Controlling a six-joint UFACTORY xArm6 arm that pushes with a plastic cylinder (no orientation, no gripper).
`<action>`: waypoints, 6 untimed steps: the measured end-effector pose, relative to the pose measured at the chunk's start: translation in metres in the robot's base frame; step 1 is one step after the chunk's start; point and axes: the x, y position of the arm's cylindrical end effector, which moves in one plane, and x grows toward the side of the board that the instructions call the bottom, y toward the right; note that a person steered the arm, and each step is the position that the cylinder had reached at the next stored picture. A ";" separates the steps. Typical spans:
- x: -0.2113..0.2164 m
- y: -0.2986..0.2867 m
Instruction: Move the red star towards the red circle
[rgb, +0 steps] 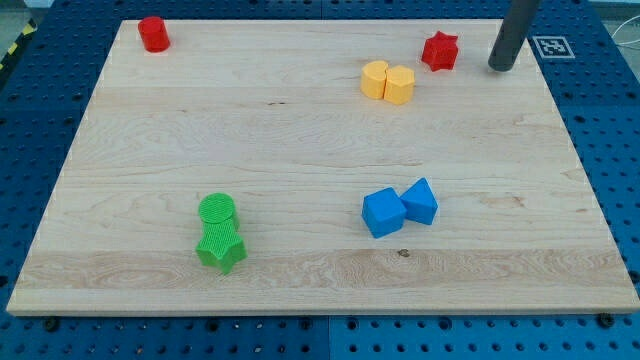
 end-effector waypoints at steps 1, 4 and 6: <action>-0.009 -0.011; -0.009 -0.037; -0.011 -0.064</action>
